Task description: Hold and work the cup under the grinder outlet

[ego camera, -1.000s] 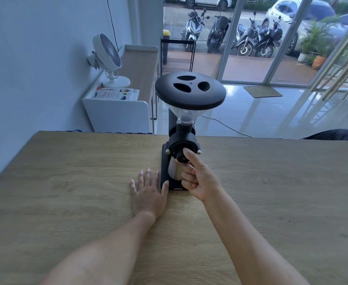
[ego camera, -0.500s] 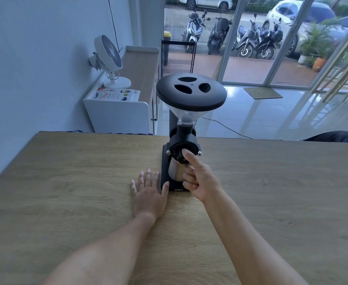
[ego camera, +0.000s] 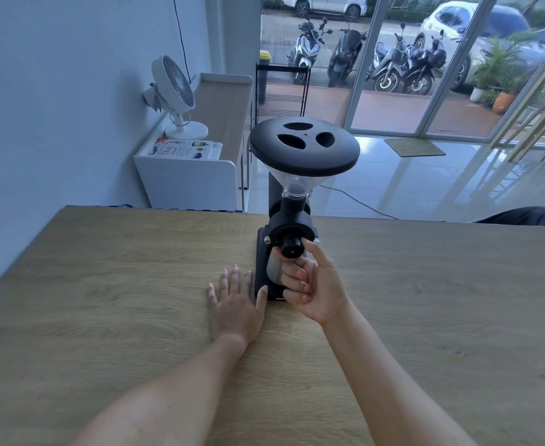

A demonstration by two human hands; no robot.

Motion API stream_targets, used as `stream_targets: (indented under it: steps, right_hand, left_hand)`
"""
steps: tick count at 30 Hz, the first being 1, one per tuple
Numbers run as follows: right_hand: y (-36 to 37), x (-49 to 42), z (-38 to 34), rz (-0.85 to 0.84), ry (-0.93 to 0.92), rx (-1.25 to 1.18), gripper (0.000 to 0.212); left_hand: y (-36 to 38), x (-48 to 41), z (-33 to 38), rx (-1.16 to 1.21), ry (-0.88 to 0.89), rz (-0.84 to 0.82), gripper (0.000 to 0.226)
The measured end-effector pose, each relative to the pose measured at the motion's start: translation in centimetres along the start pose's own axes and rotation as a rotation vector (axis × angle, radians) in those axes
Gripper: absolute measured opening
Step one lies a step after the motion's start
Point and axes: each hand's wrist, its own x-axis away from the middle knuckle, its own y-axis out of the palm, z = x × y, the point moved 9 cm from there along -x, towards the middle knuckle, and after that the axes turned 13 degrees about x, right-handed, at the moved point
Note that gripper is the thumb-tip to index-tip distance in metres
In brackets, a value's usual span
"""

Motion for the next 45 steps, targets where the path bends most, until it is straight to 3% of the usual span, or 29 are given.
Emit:
stream_targets:
  steps: [34,45]
  right_hand:
    - [-1.0,0.2,-0.9,0.206,-0.075,0.159,0.040]
    - [-1.5,0.1,-1.0,0.236,-0.082,0.206,0.051]
  left_hand:
    - [-0.1,0.1,0.1,0.001,-0.003,-0.022,0.069]
    - [-0.2,0.1,0.2,0.001,0.000,-0.019,0.070]
